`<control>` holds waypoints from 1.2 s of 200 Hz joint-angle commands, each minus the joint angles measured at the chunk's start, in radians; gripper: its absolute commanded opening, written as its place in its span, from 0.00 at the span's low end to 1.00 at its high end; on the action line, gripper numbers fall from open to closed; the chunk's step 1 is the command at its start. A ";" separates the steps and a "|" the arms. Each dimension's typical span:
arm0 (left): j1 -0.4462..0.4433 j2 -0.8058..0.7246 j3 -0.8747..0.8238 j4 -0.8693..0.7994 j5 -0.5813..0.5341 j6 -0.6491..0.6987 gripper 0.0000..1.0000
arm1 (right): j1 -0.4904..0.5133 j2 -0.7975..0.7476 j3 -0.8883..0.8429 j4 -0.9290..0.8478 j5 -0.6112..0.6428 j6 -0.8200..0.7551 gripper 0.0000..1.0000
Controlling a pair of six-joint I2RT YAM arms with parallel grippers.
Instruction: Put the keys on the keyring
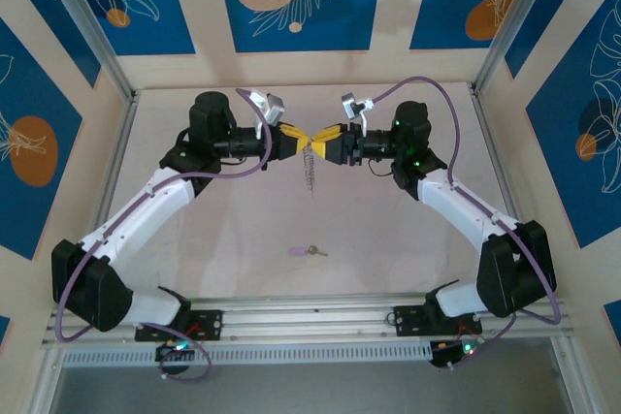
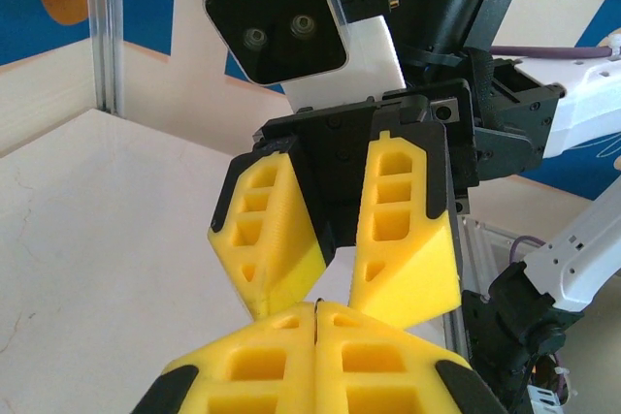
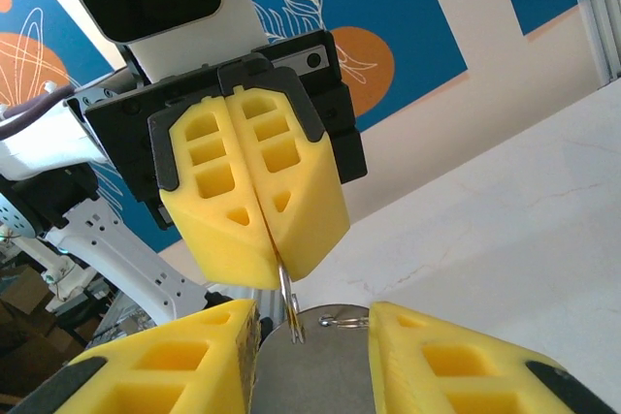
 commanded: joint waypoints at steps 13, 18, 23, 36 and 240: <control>0.006 0.006 0.040 0.022 0.044 0.005 0.00 | 0.008 -0.027 0.024 0.011 -0.003 0.002 0.29; 0.005 0.005 0.040 0.024 0.045 0.003 0.00 | 0.009 -0.026 0.025 0.014 -0.004 0.003 0.26; 0.005 0.007 0.040 0.024 0.044 0.003 0.00 | 0.009 -0.025 0.025 0.014 -0.006 0.003 0.23; 0.006 0.008 0.040 0.025 0.045 0.001 0.00 | 0.012 -0.019 0.028 0.016 -0.013 0.005 0.16; 0.027 -0.185 -0.222 0.331 -0.287 -0.376 0.58 | 0.010 -0.080 -0.120 0.308 0.196 0.135 0.00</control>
